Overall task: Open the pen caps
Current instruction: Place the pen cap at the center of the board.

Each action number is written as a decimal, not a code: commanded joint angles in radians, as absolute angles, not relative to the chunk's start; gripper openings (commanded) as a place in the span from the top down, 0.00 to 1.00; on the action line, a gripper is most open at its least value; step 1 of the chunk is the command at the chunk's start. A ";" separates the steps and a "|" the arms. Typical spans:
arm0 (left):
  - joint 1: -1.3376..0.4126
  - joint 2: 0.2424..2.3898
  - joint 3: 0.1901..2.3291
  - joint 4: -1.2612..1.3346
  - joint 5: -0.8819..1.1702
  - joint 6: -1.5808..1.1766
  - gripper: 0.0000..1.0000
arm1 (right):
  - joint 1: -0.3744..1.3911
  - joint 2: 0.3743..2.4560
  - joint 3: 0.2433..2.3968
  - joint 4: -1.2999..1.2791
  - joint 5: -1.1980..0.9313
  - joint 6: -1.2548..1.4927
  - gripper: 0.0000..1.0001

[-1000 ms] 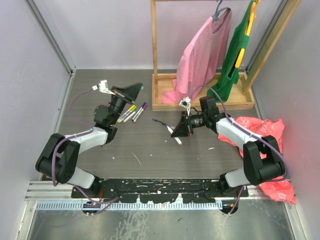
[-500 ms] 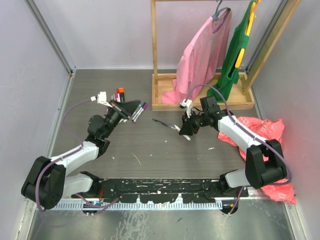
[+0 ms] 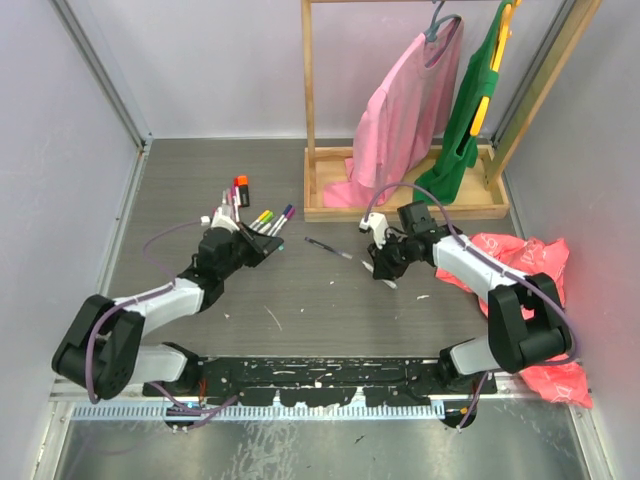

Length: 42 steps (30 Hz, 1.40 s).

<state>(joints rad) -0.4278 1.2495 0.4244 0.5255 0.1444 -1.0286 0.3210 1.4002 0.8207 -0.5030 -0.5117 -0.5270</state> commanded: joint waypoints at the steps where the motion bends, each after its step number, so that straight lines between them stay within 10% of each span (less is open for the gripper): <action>1: -0.436 1.344 0.491 0.461 0.084 -1.109 1.00 | 0.355 1.420 0.814 -0.509 -0.528 -0.557 0.98; 24: -0.531 1.679 0.749 0.195 -0.132 -1.241 0.98 | 0.638 1.603 0.889 -0.492 -0.372 -0.432 0.90; 42: -0.532 1.690 0.761 0.193 -0.136 -1.236 0.68 | 0.658 1.641 0.924 -0.509 -0.279 -0.425 0.68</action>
<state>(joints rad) -0.5301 1.6974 0.7494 0.2096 -0.1127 -1.2465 0.6540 1.6180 0.8948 -0.5095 -0.3283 -0.4290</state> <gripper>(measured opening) 0.316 0.318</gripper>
